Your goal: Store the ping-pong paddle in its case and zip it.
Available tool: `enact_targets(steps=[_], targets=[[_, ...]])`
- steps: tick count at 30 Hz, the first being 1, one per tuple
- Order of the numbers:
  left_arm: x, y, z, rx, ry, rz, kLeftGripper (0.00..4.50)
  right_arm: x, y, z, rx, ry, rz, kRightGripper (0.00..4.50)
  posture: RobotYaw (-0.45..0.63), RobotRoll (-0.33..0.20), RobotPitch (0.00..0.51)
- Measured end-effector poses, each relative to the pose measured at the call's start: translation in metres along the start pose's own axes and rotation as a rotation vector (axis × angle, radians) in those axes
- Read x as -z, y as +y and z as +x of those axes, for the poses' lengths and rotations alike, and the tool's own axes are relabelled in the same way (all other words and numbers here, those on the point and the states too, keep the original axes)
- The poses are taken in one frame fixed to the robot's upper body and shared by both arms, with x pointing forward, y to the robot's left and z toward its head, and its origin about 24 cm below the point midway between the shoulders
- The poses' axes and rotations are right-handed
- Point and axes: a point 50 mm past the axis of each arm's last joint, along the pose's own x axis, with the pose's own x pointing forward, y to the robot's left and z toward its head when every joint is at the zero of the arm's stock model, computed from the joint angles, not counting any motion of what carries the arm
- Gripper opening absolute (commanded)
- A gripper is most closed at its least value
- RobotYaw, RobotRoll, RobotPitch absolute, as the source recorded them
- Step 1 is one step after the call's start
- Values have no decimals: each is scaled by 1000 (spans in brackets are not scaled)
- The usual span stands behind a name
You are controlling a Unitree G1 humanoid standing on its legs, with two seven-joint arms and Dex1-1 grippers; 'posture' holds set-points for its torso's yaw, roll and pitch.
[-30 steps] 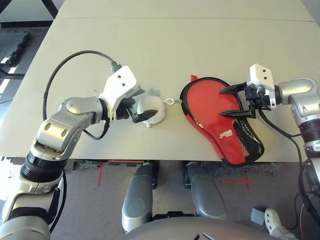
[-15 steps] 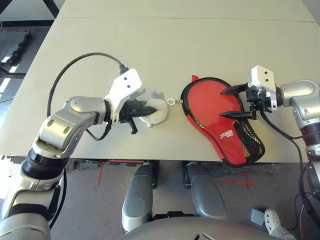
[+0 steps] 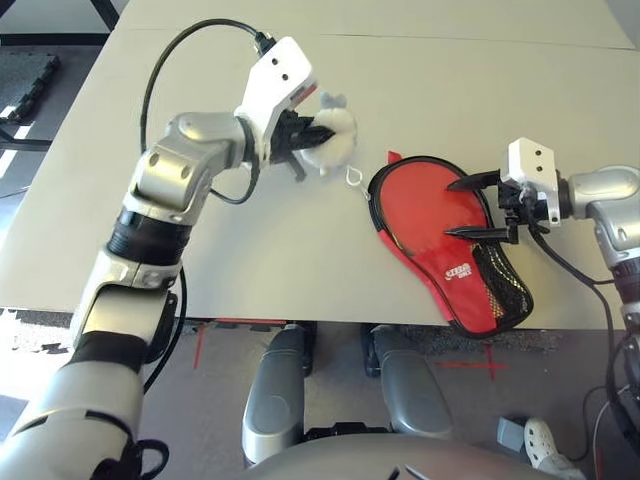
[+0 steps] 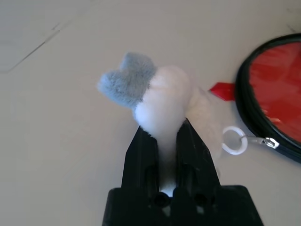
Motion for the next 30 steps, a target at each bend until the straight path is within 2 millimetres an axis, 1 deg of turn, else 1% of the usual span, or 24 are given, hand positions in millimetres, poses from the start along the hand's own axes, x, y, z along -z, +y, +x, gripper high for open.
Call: enact_targets(steps=[4,9,12,15,19,22,23,28,30], targets=[[-11,2,28,-79,-31,20,175,-1,2,0,6,2,-5,4500,36,0,307],[-20,-2,57,-171,-98,7,175,-1,3,-1,12,4,-3,4500,29,0,308],[-27,-11,73,-230,-148,-18,174,-1,4,-2,18,5,-5,4500,8,0,313],[-37,-29,89,-279,-190,-64,173,-1,5,-3,31,7,1,4500,-13,0,314],[-52,-52,102,-274,-237,-96,173,-1,8,-3,46,5,5,4500,-44,0,313],[-61,-74,112,-222,-270,-110,173,0,10,-5,52,5,10,4500,-61,0,312],[-63,-78,113,-209,-277,-104,173,-1,10,-4,54,4,5,4500,-61,0,312],[-65,-81,113,-179,-285,-96,173,0,14,-5,64,6,10,4500,-92,0,307],[-66,-84,114,-126,-288,-89,911,1,15,-5,71,5,13,4500,-101,0,307]])
